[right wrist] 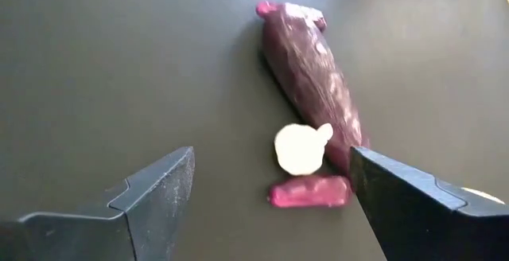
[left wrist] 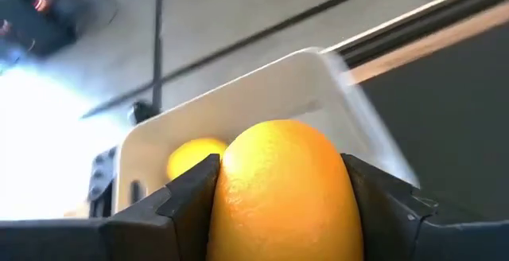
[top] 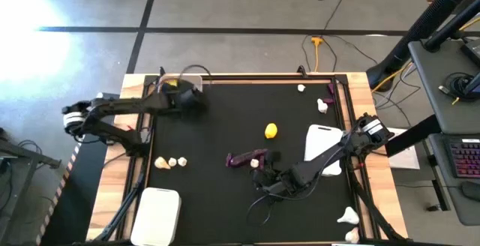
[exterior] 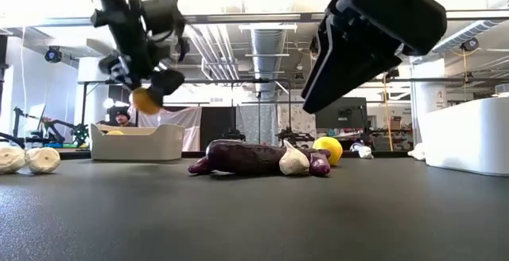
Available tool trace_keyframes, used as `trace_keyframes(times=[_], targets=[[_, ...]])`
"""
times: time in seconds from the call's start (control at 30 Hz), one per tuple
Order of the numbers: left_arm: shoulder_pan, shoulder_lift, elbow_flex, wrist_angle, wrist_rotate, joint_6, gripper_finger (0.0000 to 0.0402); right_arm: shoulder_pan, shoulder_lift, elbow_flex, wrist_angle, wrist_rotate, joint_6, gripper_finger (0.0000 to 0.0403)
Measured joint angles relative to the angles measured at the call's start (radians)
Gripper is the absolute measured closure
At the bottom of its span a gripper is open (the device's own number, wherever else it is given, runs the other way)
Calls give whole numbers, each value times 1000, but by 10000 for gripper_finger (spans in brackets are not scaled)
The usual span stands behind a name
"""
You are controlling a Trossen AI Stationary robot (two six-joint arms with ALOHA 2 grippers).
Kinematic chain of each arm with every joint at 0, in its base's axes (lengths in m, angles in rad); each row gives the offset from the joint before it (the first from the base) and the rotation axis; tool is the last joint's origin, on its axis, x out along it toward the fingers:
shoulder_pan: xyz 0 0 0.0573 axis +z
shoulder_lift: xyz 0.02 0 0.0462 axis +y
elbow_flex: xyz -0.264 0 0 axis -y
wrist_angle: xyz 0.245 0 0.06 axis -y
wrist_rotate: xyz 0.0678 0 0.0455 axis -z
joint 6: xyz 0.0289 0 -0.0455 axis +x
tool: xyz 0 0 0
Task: Sort produce into baskets
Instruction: Put the left lemon into the top white bin, then put the lemon into the top white bin
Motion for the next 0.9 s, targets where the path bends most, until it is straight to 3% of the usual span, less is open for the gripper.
trace_keyframes(times=[0.17,0.33,0.53,0.7,0.9], targets=[[180,52,-4,21,153,40,183,-2,0,0,25,0,-42,78],[274,101,-4,82,156,43,174,-2,0,0,24,0,-48,78],[297,122,-3,134,139,86,136,-4,0,0,3,0,-46,77],[299,106,48,78,138,145,102,-27,-2,0,-86,24,-40,61],[258,30,119,20,188,156,79,-106,-27,0,-220,162,0,49]])
